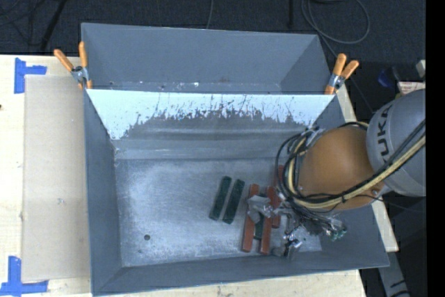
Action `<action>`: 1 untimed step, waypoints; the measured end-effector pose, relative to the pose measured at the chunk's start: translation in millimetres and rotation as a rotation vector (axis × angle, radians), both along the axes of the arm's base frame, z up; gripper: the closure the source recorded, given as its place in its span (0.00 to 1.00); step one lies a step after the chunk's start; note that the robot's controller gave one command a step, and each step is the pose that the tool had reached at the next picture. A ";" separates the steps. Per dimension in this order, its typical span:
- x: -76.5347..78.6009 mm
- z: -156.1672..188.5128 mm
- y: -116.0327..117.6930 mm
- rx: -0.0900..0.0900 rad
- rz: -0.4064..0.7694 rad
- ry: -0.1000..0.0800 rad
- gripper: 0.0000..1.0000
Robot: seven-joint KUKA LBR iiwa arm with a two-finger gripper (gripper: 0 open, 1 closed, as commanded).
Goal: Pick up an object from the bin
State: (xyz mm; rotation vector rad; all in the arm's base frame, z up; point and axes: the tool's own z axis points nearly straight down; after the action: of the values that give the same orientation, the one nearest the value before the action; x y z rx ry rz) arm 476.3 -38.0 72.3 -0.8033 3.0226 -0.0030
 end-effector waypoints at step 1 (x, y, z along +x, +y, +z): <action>8.7 27.8 -22.1 -0.004 0.342 0.012 0.00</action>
Offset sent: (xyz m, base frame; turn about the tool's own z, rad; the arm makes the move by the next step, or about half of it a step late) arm 0.0082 -0.0221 0.0277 -0.3439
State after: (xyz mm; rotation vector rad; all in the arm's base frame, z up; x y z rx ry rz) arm 484.9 -60.1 100.1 -1.3108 2.8532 -0.0005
